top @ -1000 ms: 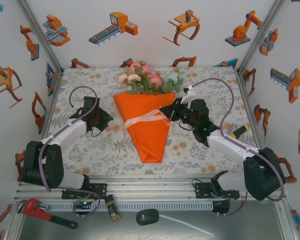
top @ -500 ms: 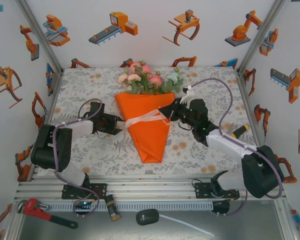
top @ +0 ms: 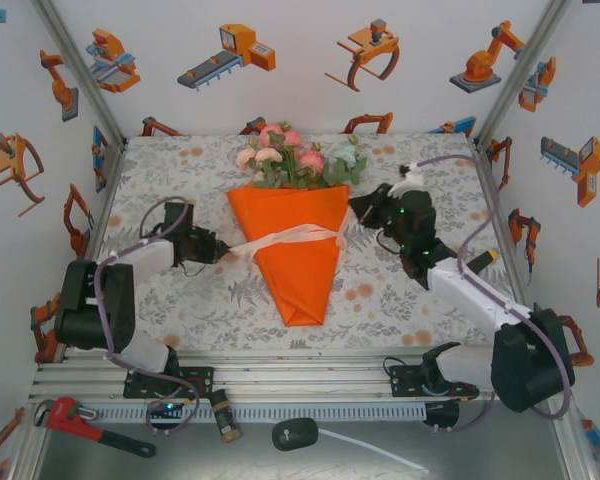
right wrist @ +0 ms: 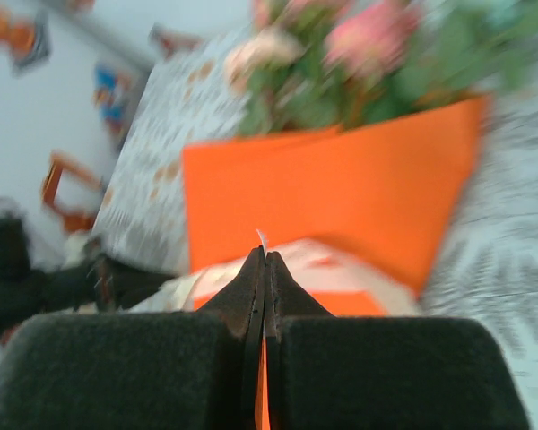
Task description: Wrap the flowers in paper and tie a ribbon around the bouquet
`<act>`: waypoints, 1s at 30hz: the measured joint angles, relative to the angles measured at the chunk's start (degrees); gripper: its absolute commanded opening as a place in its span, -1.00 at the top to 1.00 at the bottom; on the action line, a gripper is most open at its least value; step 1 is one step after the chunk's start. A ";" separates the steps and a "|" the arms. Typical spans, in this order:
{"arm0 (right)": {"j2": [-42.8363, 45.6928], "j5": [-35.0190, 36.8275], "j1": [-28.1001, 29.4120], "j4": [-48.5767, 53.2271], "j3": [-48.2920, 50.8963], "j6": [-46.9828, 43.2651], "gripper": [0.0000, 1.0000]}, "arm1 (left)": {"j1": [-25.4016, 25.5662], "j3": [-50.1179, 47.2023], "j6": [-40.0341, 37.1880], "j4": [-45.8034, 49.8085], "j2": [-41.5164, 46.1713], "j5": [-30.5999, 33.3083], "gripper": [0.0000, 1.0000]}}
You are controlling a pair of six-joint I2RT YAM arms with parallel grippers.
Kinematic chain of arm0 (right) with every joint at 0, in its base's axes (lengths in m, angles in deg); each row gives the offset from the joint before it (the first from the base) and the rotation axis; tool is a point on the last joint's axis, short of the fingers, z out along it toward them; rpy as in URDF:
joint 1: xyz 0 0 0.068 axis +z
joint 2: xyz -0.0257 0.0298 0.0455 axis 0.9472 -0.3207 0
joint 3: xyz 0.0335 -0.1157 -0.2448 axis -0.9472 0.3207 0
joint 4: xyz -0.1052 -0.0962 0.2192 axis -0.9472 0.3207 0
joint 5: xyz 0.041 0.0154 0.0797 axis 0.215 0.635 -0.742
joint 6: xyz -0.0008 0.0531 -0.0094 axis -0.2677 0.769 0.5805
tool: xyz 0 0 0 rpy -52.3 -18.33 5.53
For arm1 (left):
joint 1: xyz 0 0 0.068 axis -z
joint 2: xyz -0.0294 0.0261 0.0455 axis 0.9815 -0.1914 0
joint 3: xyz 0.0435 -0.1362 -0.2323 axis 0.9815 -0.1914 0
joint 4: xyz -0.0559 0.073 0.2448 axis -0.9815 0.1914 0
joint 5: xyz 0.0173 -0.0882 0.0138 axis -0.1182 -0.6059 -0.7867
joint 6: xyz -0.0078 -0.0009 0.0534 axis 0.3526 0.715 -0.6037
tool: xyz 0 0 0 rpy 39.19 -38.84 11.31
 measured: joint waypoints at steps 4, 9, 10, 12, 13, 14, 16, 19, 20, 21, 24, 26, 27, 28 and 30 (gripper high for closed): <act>4.37 9.42 -9.99 5.60 -2.05 4.50 1.00 | -6.47 2.21 -4.02 3.93 4.37 3.80 1.00; 3.30 14.62 -20.72 10.51 -2.23 9.35 1.00 | -12.50 1.40 -7.34 6.86 4.11 5.86 1.00; 2.27 14.97 -22.56 10.99 -2.23 9.84 1.00 | -13.60 1.03 -7.98 7.23 3.76 5.99 1.00; 0.20 15.13 -25.42 11.76 -2.23 10.32 1.00 | -15.56 0.52 -9.05 7.69 3.02 6.10 1.00; -1.16 15.10 -26.88 12.00 -2.23 10.43 1.00 | -16.76 0.42 -9.66 7.89 2.60 6.12 1.00; -2.27 14.88 -28.02 12.09 -2.25 10.45 1.00 | -17.86 0.39 -10.12 8.09 2.29 6.10 1.00; -5.03 14.49 -30.71 12.92 -2.54 10.45 1.00 | -20.55 0.39 -11.28 8.37 2.05 6.40 1.00; -7.85 14.16 -34.38 14.14 -3.37 10.64 1.00 | -24.46 0.39 -12.52 8.68 2.05 6.88 1.00; -8.52 14.05 -35.52 14.84 -3.82 10.75 1.00 | -25.81 0.39 -12.85 8.74 2.05 6.80 1.00; -9.22 14.03 -36.76 15.45 -4.46 10.80 1.00 | -27.39 0.39 -13.33 8.81 2.05 6.69 1.00; -11.15 13.97 -39.78 17.03 -6.80 10.80 1.00 | -31.63 0.39 -14.69 9.18 2.03 5.95 1.00; -12.63 13.57 -41.72 17.64 -8.96 10.78 1.00 | -33.99 0.39 -15.63 9.44 2.03 5.49 1.00; -13.51 13.35 -42.64 17.86 -10.21 10.78 1.00 | -35.12 0.39 -16.09 9.62 2.03 5.29 1.00; -14.53 13.14 -43.41 18.12 -11.50 10.78 1.00 | -36.02 0.39 -16.44 9.88 2.03 5.16 1.00; -16.72 12.55 -44.63 18.36 -13.84 10.82 1.00 | -37.53 0.39 -17.05 10.34 2.03 4.96 1.00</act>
